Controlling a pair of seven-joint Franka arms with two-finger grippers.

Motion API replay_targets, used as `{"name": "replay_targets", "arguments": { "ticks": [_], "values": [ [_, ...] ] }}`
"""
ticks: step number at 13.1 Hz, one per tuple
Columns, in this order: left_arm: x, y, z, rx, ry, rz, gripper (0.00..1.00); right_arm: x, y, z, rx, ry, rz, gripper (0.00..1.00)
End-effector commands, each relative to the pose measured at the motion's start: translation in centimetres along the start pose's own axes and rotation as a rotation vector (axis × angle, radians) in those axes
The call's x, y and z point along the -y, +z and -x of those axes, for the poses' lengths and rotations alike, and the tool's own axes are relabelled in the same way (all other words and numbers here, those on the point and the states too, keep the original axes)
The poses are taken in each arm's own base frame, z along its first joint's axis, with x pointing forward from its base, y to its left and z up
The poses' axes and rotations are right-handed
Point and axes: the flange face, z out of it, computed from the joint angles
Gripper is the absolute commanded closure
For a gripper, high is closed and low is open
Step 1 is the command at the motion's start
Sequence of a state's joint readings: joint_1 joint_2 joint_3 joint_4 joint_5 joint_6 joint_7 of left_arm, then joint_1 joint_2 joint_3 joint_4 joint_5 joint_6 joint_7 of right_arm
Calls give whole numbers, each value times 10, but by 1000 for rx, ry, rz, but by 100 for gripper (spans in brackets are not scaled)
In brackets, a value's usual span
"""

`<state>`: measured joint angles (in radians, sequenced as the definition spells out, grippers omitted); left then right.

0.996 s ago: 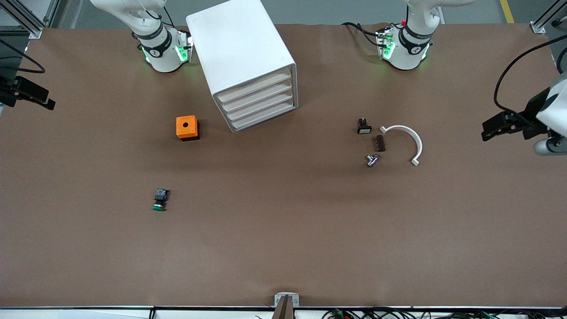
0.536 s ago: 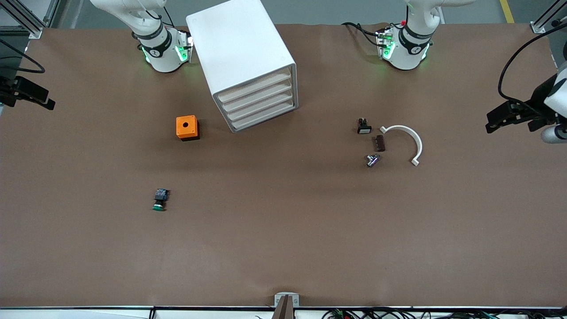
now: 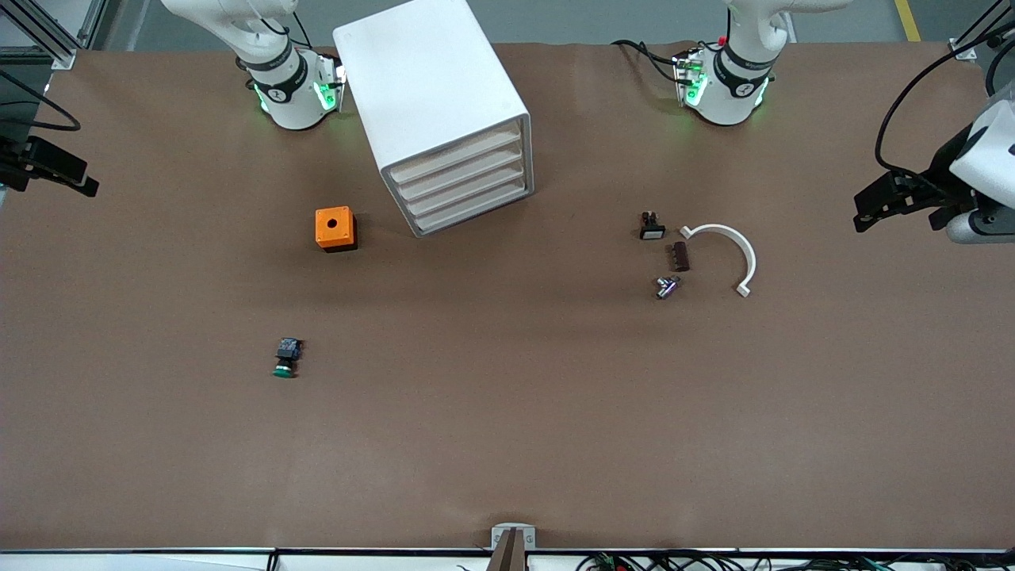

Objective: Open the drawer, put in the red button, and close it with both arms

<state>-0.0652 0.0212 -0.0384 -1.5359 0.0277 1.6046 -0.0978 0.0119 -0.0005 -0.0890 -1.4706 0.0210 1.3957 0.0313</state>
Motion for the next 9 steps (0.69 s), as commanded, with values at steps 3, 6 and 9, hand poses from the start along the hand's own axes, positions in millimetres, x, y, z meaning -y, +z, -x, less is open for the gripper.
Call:
{"name": "replay_targets", "arguments": {
  "ticks": [3,6,9],
  "values": [
    [2,0,14,-43,12,1,0,-3,-5,0,-7,-8,13,0],
    [1,0,14,-41,3,2,0,-3,-5,0,-7,-8,13,0],
    [1,-4,14,-47,5,7,0,-3,-7,1,-10,-8,14,0]
  ]
}}
